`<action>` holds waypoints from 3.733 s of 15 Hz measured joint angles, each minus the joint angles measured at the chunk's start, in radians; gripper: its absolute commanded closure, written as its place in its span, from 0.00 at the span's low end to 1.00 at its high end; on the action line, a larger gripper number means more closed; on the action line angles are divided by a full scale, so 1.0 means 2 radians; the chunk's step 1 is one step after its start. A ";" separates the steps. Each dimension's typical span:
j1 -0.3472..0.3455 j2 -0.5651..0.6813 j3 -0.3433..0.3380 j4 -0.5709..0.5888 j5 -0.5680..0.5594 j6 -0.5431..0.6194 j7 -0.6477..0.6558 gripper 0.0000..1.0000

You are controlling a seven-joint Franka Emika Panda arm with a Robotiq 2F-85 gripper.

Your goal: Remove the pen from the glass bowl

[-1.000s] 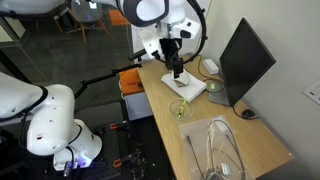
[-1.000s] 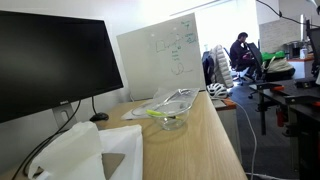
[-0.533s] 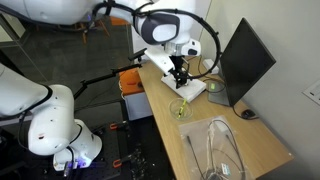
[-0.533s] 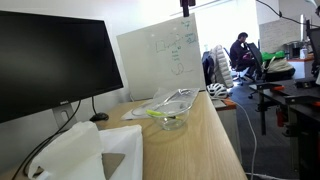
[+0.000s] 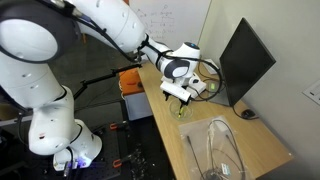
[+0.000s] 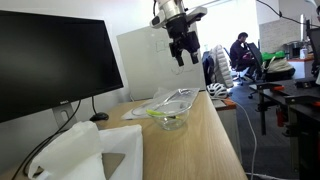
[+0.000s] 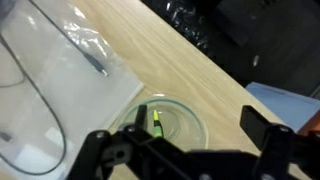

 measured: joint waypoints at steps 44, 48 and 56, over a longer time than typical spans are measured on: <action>-0.018 0.275 0.033 0.172 -0.044 0.124 -0.016 0.95; -0.020 0.242 0.046 0.173 -0.044 0.059 -0.016 0.95; 0.019 0.158 0.072 0.172 -0.080 -0.094 -0.035 0.95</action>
